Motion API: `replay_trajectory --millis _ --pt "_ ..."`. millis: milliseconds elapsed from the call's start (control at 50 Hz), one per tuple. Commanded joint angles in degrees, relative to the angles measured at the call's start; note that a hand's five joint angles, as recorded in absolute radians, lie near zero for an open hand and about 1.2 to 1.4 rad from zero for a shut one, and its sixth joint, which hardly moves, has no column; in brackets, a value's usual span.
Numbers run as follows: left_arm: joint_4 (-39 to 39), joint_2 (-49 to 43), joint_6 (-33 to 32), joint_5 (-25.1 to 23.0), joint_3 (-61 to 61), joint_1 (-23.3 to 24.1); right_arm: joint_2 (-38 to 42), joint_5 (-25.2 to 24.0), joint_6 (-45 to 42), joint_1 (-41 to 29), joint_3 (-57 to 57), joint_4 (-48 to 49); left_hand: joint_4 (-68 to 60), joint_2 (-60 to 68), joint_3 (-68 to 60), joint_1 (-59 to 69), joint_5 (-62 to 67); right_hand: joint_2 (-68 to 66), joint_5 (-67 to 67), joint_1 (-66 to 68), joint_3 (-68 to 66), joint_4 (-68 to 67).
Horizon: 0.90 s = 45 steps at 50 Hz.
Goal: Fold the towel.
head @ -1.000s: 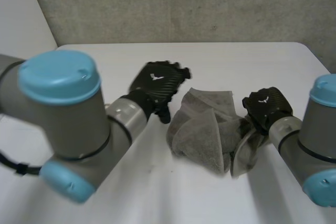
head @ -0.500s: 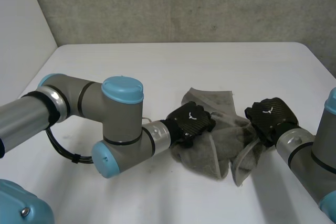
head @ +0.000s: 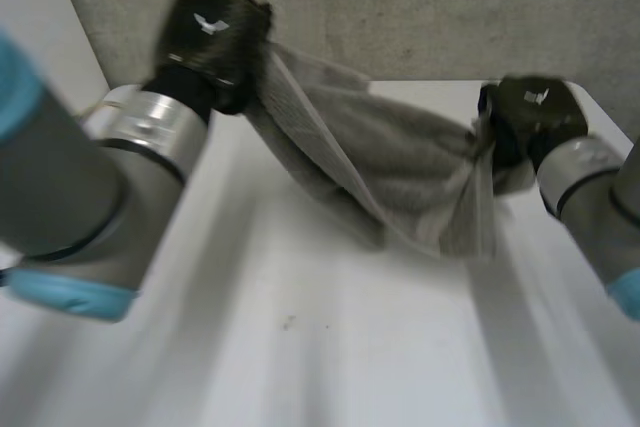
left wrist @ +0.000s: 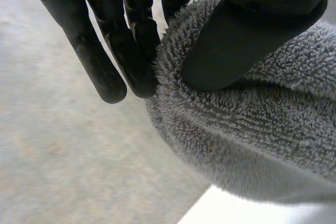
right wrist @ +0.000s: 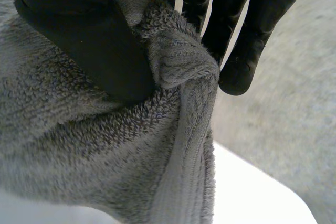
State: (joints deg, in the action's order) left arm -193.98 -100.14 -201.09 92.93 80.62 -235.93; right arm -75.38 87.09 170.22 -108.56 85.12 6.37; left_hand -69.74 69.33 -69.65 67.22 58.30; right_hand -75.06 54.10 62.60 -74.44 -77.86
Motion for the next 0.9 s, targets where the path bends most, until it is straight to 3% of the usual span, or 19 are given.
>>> replay_trajectory --millis 20,200,380,540,560,580,600,620,800,900 --pt "2.82 14.6 7.89 2.25 8.57 -4.44 -1.17 0.01 14.59 0.28 -7.76 -1.79 -10.26 10.67 -10.35 12.78 11.7 -4.94 15.9 17.4 -5.56 -2.14" --pt "6.34 16.73 11.34 2.08 16.94 -8.32 6.65 -0.87 16.89 -0.16 -13.13 -6.28 -10.26 10.67 -10.35 12.78 11.7 -4.94 15.9 17.4 -5.56 -2.14" --pt "6.6 0.16 12.56 2.08 20.89 -8.06 21.04 -2.19 14.09 -0.16 -19.71 -13.56 -10.26 10.67 -10.35 12.78 11.7 -4.94 15.9 17.4 -5.56 -2.14" --pt "6.86 -13.31 14.5 2.26 12.21 -6.21 28.27 -1.75 7.68 -0.16 -24.55 -15.07 -10.26 10.67 -10.35 12.78 11.7 -4.94 15.9 17.4 -5.56 -2.14" --pt "7.04 -14.98 14.59 2.35 10.01 -6.38 28.27 -1.58 6.71 -0.16 -24.73 -15.07 -10.26 10.67 -10.35 12.78 11.7 19.32 -8.36 -6.86 18.69 22.11" --pt "7.04 -15.0 14.59 2.35 9.99 -6.38 28.27 -1.58 6.7 -0.16 -24.73 -15.07 -10.26 10.67 -10.35 12.78 11.7 19.56 -8.6 -7.1 18.94 22.36" --pt "7.22 -16.13 14.5 2.35 8.34 -6.56 27.66 -1.4 5.92 -0.16 -24.73 -15.07 -10.26 10.67 -10.35 12.78 11.7 53.53 -42.58 -41.07 52.91 56.33" --pt "7.48 -16.75 14.15 2.35 7.1 -6.82 26.61 -0.96 5.21 0.01 -24.47 -15.15 -10.26 10.67 -10.35 12.78 11.7 65.06 -54.1 -52.6 64.44 67.86" --pt "7.83 -16.93 13.71 2.08 5.07 -6.91 12.1 -0.35 -1.56 0.1 -12.52 -12.43 -10.26 10.67 -10.35 12.78 11.7 65.06 -54.1 -52.6 64.44 67.86" --pt "7.83 -17.28 13.71 2.17 3.66 -7.0 3.6 -1.75 -16.03 -0.51 2.91 -8.39 -10.26 10.67 -10.35 12.78 11.7 65.06 -54.1 -52.6 64.44 67.86"
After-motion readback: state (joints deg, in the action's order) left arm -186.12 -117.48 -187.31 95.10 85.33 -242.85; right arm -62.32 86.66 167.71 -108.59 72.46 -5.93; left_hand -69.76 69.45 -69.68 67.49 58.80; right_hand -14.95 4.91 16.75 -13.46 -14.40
